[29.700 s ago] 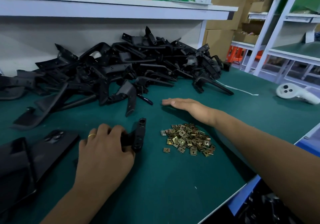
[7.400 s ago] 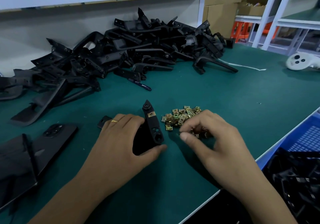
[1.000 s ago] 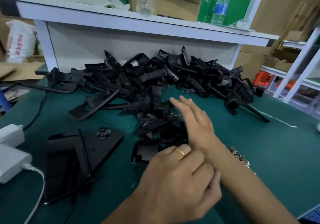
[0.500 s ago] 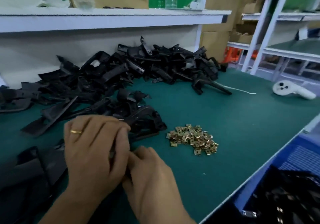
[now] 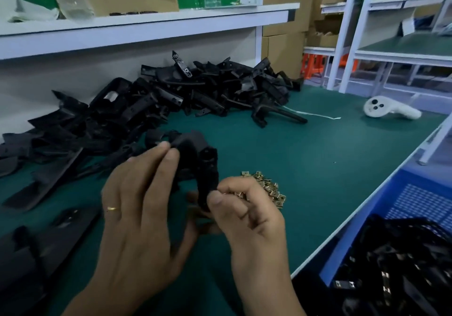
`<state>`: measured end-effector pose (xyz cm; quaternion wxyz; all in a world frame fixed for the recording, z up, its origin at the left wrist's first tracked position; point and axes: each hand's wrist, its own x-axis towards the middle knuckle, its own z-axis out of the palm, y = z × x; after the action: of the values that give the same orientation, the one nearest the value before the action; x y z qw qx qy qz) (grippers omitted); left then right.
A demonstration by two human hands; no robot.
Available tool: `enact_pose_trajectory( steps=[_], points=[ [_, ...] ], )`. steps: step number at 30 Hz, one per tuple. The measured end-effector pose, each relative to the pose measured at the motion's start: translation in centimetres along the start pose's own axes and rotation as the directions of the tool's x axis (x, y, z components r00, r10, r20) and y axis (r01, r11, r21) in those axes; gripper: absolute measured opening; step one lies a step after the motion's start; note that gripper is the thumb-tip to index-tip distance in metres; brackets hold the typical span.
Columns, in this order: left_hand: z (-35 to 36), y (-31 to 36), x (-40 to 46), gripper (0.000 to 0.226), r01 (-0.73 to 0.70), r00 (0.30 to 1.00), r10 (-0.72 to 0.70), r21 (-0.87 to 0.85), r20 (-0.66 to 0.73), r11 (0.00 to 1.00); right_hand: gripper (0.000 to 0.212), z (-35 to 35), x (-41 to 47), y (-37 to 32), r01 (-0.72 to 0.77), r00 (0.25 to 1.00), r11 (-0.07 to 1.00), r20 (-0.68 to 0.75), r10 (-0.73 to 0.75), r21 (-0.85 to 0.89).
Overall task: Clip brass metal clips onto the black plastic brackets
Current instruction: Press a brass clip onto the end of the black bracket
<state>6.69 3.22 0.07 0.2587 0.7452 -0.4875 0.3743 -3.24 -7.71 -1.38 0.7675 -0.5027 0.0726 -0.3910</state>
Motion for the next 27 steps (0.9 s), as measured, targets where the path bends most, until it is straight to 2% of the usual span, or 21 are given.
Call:
enact_pose_trajectory(
  steps=[2, 4, 5, 6, 7, 8, 10, 11, 13, 14, 15, 17, 21, 24, 27],
  points=[
    [0.0, -0.2, 0.5, 0.078, -0.111, 0.990, 0.111, -0.013, 0.081, 0.994, 0.011, -0.5, 0.0, -0.5, -0.099, 0.992, 0.991, 0.089, 0.091, 0.085],
    [-0.2, -0.9, 1.0, 0.087, -0.051, 0.978, 0.057, -0.035, 0.202, 0.998, 0.009, -1.2, 0.1, -0.8, -0.148, 0.976, 0.987, 0.172, 0.135, 0.065],
    [-0.2, -1.0, 1.0, 0.094, 0.023, 0.961, -0.007, -0.053, 0.275, 0.998, 0.009, -1.6, 0.1, -1.2, -0.169, 0.965, 0.985, 0.210, 0.157, 0.041],
    [0.1, -1.4, 0.8, 0.101, 0.082, 0.941, -0.062, -0.048, 0.332, 0.995, 0.009, -2.2, 0.3, -1.4, -0.155, 0.959, 0.988, 0.237, 0.156, -0.025],
    [0.2, -1.4, 0.8, 0.105, 0.112, 0.918, -0.082, -0.056, 0.388, 0.992, 0.009, -2.7, 0.4, -1.9, -0.091, 0.954, 0.983, 0.268, 0.133, -0.161],
    [0.6, -1.5, 0.6, 0.104, 0.134, 0.884, -0.087, -0.069, 0.459, 0.989, 0.009, -3.3, 0.6, -2.4, 0.016, 0.954, 0.932, 0.284, 0.094, -0.363],
    [1.7, -1.7, -0.2, 0.086, 0.227, 0.784, -0.113, -0.112, 0.610, 0.967, 0.015, -5.0, 1.3, -3.4, 0.174, 0.967, 0.718, 0.257, 0.007, -0.674],
    [2.1, -1.6, -0.5, 0.076, 0.231, 0.755, -0.095, -0.128, 0.649, 0.965, 0.014, -6.1, 1.8, -4.0, 0.191, 0.978, 0.658, 0.199, -0.064, -0.728],
    [2.5, -1.2, -1.0, 0.057, 0.213, 0.755, -0.055, -0.165, 0.653, 0.963, 0.002, -8.4, 2.7, -4.8, 0.172, 0.978, 0.615, 0.060, -0.199, -0.770],
    [2.8, -1.3, -1.1, 0.044, 0.258, 0.786, -0.074, -0.217, 0.614, 0.941, 0.005, -9.6, 3.0, -4.7, 0.152, 0.972, 0.566, 0.018, -0.236, -0.810],
    [2.8, -1.3, -1.1, 0.032, 0.292, 0.792, -0.102, -0.227, 0.602, 0.929, 0.009, -10.4, 3.2, -4.4, 0.117, 0.972, 0.526, -0.011, -0.234, -0.842],
    [3.5, -1.6, -1.1, 0.023, 0.207, 0.829, -0.072, -0.184, 0.554, 0.961, 0.011, -11.4, 3.6, -3.3, 0.073, 0.976, 0.487, -0.038, -0.215, -0.870],
    [4.8, -2.4, -1.3, 0.052, 0.156, 0.841, -0.099, -0.064, 0.532, 0.986, 0.014, -10.9, 4.6, -1.0, 0.106, 0.981, 0.349, 0.041, -0.188, -0.931],
    [4.6, -3.1, -1.7, 0.065, 0.201, 0.827, -0.134, -0.065, 0.547, 0.977, 0.030, -10.1, 4.9, -0.3, 0.125, 0.986, 0.142, 0.108, -0.124, -0.982],
    [4.0, -3.4, -1.8, 0.080, 0.209, 0.798, -0.124, -0.079, 0.590, 0.975, 0.028, -9.9, 5.1, 0.0, 0.187, 0.979, 0.046, 0.182, -0.093, -0.981]
  ],
)
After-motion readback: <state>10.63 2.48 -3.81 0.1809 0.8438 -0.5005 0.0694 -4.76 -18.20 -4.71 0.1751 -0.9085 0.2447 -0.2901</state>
